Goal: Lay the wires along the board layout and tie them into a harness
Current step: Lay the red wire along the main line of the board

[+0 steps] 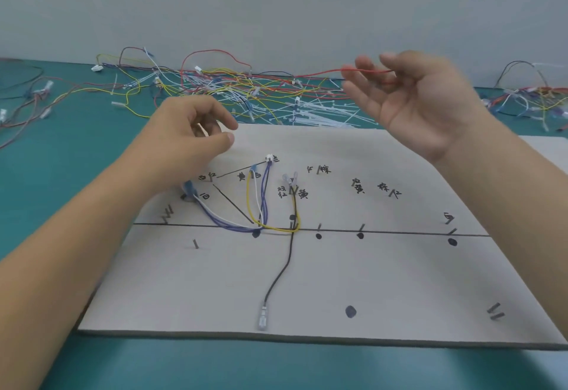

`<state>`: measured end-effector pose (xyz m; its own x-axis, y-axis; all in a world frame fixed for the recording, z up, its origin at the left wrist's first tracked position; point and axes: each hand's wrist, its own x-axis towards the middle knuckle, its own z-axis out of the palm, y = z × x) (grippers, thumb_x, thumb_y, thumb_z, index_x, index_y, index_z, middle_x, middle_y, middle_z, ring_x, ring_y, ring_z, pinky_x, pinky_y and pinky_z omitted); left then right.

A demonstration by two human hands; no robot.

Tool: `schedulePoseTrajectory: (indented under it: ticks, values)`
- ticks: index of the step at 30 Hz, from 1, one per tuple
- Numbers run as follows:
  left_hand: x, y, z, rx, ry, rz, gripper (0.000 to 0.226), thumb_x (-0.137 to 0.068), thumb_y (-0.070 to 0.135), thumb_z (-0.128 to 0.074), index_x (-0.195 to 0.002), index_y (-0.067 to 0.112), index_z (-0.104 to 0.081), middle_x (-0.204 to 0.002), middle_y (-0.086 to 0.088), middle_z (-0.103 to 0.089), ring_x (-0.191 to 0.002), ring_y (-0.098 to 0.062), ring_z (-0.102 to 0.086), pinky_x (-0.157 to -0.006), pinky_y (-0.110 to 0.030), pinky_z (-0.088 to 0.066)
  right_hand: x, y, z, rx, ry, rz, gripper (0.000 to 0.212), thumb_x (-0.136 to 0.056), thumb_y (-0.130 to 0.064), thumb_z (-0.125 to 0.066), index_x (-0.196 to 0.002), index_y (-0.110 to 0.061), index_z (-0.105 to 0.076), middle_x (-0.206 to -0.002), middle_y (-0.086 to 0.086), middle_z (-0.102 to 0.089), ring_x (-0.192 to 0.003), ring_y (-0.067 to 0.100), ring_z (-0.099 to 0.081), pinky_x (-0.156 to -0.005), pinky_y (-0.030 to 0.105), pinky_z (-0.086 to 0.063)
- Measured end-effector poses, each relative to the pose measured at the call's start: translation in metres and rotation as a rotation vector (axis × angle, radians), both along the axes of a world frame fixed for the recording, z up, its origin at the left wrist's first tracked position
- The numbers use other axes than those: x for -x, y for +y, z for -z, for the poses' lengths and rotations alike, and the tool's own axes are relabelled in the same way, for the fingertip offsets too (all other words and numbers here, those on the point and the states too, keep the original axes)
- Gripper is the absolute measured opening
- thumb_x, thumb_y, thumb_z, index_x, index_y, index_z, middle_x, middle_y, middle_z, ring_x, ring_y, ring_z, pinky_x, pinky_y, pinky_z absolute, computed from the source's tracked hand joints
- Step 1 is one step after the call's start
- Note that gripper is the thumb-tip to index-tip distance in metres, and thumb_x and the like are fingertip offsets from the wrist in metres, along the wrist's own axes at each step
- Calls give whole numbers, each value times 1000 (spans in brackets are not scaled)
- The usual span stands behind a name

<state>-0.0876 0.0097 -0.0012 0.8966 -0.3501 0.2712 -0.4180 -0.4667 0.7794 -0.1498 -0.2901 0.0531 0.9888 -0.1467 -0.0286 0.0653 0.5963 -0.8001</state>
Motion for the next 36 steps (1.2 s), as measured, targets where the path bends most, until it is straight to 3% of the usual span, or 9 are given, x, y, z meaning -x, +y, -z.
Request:
schedulePoseTrajectory:
  ticks: [7,13,19,22,24,26,28,31,36]
  values:
    - [-25,-16,-9,-159,-27,-10,26,-87,27,-76,-108,38,-65,-83,13,-67,-53,1,-50,-62,-28,-42,2,-6,9,-29,132,33,38,-103,-25,-58,-68,-18,-46,-56,-2,-50,-50,8,-58,-51,21,-55]
    - [-53,-57,-8,-301,-101,38,54,-84,41,-78,-134,36,-58,-84,10,-68,-78,6,-58,-67,-20,-40,-5,3,16,91,225,-32,37,-103,-35,-57,-73,-23,-39,-52,-6,-36,-41,1,-44,-35,14,-41]
    - [-76,-75,-1,-480,-228,58,10,-88,44,-73,-87,35,-68,-73,14,-55,-73,-15,-55,-62,-28,-38,-27,0,19,158,230,162,29,-102,-30,-61,-83,-12,-47,-64,5,-52,-53,16,-69,-50,25,-56]
    - [-93,-69,-3,-519,-248,-53,17,-89,33,-72,-78,25,-63,-72,10,-55,-77,-27,-59,-71,-36,-49,-50,-11,23,489,297,368,23,-100,-32,-62,-98,-14,-49,-84,8,-54,-55,22,-72,-49,30,-57]
    - [-103,-61,-3,-550,-252,-125,17,-90,26,-73,-78,17,-64,-76,-5,-63,-82,-34,-64,-75,-38,-51,-64,-21,31,1029,349,439,19,-96,-33,-63,-93,-18,-52,-89,7,-60,-56,24,-72,-49,31,-54]
    - [-111,-51,-3,-558,-268,-233,14,-90,21,-72,-83,11,-67,-87,-19,-68,-88,-39,-66,-78,-42,-52,-76,-29,39,1662,401,382,7,-87,-21,-64,-93,-18,-64,-97,9,-68,-83,34,-73,-72,35,-57]
    - [-114,-41,0,-550,-272,-341,15,-91,21,-72,-90,6,-70,-95,-24,-70,-94,-43,-66,-83,-46,-54,-90,-35,48,1960,439,357,25,-81,-12,-61,-104,-16,-70,-107,15,-69,-103,38,-66,-85,38,-53]
    - [-110,-35,4,-542,-257,-385,17,-93,25,-71,-94,9,-73,-99,-22,-71,-98,-44,-66,-86,-48,-54,-109,-32,51,2017,307,426,29,-82,-6,-59,-105,-17,-73,-105,13,-69,-104,37,-66,-79,36,-47]
    - [-92,-44,-5,-569,-273,-389,20,-91,34,-69,-106,22,-74,-113,-12,-72,-106,-39,-66,-87,-45,-52,-140,-23,56,1861,144,142,23,-88,-13,-66,-106,-18,-80,-111,6,-74,-99,24,-64,-81,27,-47]
